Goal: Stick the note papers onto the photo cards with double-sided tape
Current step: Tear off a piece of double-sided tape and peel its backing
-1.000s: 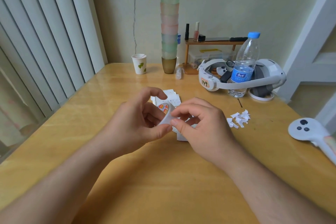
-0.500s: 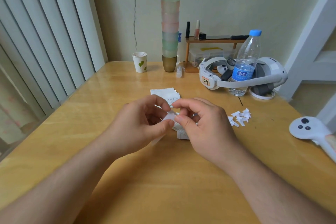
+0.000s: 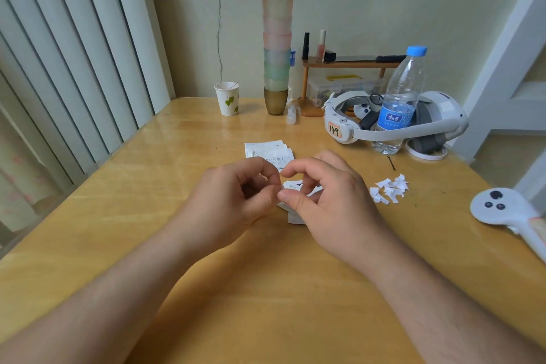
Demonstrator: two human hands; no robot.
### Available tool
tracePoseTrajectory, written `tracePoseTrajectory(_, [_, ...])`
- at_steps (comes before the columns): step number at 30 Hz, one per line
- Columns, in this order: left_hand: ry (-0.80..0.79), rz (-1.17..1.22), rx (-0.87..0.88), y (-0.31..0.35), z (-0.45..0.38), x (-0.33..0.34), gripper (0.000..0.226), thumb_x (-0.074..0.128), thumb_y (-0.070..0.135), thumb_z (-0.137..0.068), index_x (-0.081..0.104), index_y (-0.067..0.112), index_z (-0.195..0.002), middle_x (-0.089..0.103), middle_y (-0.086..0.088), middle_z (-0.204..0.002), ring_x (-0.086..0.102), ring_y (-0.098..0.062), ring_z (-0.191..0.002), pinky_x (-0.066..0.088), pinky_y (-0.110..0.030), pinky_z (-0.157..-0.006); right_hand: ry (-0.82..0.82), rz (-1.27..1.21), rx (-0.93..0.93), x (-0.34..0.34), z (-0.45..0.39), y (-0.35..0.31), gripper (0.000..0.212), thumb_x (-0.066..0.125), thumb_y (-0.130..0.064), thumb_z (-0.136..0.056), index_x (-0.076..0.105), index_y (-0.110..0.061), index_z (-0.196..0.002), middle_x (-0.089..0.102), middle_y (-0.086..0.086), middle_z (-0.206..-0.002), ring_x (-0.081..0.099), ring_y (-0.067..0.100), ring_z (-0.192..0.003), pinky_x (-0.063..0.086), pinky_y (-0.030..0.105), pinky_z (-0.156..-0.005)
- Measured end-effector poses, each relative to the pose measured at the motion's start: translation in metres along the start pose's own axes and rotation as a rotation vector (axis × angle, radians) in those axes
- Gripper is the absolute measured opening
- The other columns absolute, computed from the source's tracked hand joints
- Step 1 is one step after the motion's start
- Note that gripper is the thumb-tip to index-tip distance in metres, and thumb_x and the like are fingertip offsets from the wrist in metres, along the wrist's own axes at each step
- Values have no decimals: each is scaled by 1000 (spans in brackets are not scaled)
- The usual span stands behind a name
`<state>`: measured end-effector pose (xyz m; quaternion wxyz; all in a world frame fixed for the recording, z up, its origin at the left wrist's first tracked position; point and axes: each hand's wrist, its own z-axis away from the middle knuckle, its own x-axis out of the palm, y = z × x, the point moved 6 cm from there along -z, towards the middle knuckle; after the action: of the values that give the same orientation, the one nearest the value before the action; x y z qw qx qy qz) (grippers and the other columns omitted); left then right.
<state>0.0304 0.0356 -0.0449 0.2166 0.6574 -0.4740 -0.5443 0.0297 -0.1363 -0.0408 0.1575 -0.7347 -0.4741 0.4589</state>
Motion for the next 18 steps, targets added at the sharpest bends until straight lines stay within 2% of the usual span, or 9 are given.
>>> tracePoseTrajectory(3, [-29,-6,13,1,0,2,10,69,25,-100,68,27,-91,68,-5,-74,53,-30,-66,45,-29,-59,3,-8,28,0,-2,1,18,83,-24,-87,74,-34,-99,57,-17,-97,61,10,-88,57,31,-76])
tracePoseTrajectory(5, [-45,-9,9,2,1,2,10,68,28,-101,68,27,-91,66,-1,-73,49,-16,-61,43,-24,-59,-6,-4,62,-1,-2,2,14,83,-23,-87,75,-33,-94,63,-17,-96,63,9,-87,56,29,-75])
tracePoseTrajectory(7, [-64,3,-13,3,2,4,12,66,29,-102,69,25,-91,61,6,-69,44,-9,-59,37,-18,-55,-18,-2,90,-2,-2,3,10,82,-24,-87,78,-31,-93,66,-17,-91,64,8,-84,55,28,-74])
tracePoseTrajectory(11, [-81,33,-33,3,2,5,8,69,23,-100,71,23,-91,62,11,-69,46,-8,-58,39,-19,-55,4,38,78,-4,-2,5,6,84,-28,-85,79,-28,-87,68,-15,-87,65,8,-80,56,36,-74])
tracePoseTrajectory(14, [-93,35,-36,3,2,7,11,74,13,-93,70,23,-92,68,11,-71,51,-9,-60,44,-21,-59,6,57,54,-4,-2,4,9,84,-26,-86,76,-27,-82,67,-15,-85,64,9,-80,55,36,-71])
tracePoseTrajectory(18, [-93,37,-18,2,3,8,15,72,12,-94,65,25,-97,67,10,-73,51,-12,-63,45,-27,-61,-9,66,10,-4,-2,0,10,79,-24,-89,72,-27,-83,63,-16,-86,63,10,-79,54,33,-69])
